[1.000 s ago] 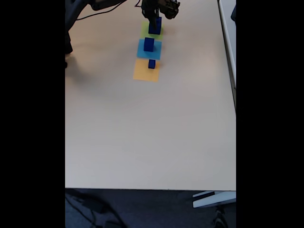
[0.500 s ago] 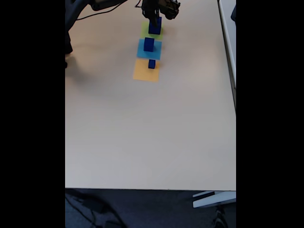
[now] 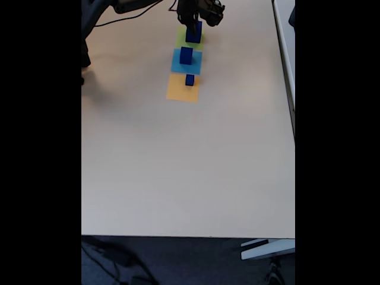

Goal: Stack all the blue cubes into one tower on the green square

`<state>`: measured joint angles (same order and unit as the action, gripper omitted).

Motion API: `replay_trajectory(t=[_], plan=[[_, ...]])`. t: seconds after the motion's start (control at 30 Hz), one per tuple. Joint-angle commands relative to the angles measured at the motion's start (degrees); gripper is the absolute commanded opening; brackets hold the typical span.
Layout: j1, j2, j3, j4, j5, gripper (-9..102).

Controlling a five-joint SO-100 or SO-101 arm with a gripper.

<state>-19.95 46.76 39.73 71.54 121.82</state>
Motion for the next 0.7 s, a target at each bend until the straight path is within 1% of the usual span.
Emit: replay_trajectory(t=[0.0, 0.67], plan=[[0.9, 5.8, -0.3, -0.4, -1.0, 14], [2.0, 7.8, -2.0, 1.6, -3.6, 14]])
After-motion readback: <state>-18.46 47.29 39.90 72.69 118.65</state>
